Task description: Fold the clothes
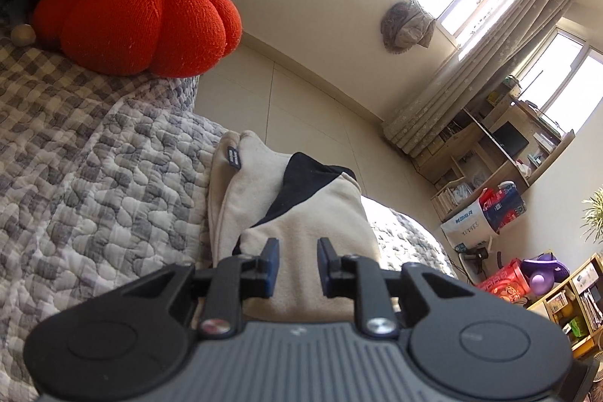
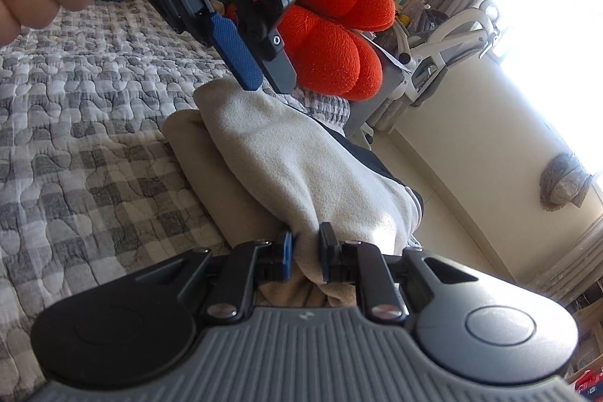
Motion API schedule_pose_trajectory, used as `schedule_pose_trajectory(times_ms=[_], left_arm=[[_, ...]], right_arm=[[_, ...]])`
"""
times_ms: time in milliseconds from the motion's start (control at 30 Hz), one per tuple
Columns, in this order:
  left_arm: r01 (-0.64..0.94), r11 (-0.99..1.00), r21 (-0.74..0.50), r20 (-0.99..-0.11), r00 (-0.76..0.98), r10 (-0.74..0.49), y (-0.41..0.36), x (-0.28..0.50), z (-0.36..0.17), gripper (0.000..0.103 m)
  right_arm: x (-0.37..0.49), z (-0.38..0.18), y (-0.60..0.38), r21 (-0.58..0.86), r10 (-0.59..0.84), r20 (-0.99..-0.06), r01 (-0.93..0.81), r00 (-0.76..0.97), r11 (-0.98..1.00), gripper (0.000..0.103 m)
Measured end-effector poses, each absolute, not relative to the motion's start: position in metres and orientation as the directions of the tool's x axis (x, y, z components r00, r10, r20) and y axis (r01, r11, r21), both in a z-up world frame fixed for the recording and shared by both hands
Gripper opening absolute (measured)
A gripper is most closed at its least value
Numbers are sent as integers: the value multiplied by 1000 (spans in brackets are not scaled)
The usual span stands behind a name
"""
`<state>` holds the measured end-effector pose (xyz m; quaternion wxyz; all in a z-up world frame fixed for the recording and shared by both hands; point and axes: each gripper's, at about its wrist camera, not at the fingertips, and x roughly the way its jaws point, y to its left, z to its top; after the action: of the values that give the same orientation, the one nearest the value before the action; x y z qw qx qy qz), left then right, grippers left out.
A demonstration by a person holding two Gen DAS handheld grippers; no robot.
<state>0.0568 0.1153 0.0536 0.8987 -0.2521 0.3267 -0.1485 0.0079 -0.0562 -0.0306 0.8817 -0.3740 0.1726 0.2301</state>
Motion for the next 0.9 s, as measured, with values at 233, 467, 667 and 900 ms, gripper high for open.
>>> schedule_pose_trajectory(times_ms=[233,467,667,900], left_arm=[[110,852,-513,-557,712,-427,94,67,36,21],[40,858,-512,-620,674,-401,97,77,21,16],[28,859,-512,-631,666,-398,97,79,20,16],[31,862,-506,-634,665,-396,97,79,19,16]], right_arm=[[4,-36,-66,-620,288,-476,-550,831,560,19],[2,-16,-74,-504,354,-484,-586,800,635,53],[27,29,-126,-80,428,-430,-506,795,859,40],[38,20,-117,-50,383,-503,-468,775,882,18]])
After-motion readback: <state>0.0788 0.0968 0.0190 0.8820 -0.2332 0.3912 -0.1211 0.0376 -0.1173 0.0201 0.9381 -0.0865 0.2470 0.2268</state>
